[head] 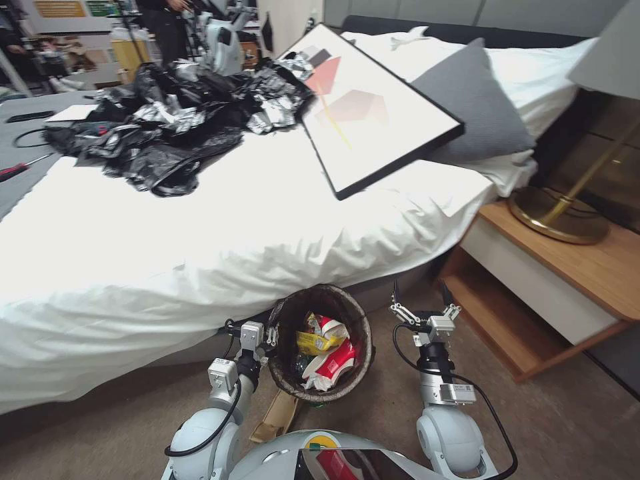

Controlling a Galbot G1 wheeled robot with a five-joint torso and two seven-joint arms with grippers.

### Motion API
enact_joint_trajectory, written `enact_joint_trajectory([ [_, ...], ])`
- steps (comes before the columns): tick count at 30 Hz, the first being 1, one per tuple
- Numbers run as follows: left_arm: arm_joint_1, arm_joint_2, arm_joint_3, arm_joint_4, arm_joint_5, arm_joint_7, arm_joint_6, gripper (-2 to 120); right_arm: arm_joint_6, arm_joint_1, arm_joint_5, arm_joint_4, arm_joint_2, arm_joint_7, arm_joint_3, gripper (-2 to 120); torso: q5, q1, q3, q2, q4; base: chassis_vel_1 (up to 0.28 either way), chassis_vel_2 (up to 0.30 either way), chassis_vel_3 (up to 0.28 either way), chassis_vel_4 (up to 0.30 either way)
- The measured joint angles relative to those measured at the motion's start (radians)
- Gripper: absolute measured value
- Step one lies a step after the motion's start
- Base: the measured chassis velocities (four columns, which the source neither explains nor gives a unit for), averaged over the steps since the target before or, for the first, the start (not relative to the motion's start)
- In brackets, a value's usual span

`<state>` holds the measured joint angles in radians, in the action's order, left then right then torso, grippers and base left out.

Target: Pick up the trash bin, then pick up the garbage from the floor and place it into the trash bin.

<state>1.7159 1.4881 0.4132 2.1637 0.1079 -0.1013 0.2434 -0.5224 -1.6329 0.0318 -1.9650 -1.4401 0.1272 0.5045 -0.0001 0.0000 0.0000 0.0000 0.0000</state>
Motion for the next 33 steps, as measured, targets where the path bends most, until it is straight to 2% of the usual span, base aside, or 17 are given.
enact_joint_trajectory([
  [9,0.006,-0.002,-0.003,-0.002,0.000,0.000,-0.014,8,0.009,0.020,0.000,-0.014,-0.001,0.008,-0.001,100,0.0001,0.000,0.000,0.000,0.0004,0.091,0.078,0.085,0.102],
  [33,0.011,-0.003,-0.005,0.004,-0.002,0.003,-0.017,8,-0.013,0.029,-0.028,0.014,0.002,-0.003,-0.003,100,0.0001,0.000,0.000,0.000,0.0001,0.000,0.000,0.000,0.000],
])
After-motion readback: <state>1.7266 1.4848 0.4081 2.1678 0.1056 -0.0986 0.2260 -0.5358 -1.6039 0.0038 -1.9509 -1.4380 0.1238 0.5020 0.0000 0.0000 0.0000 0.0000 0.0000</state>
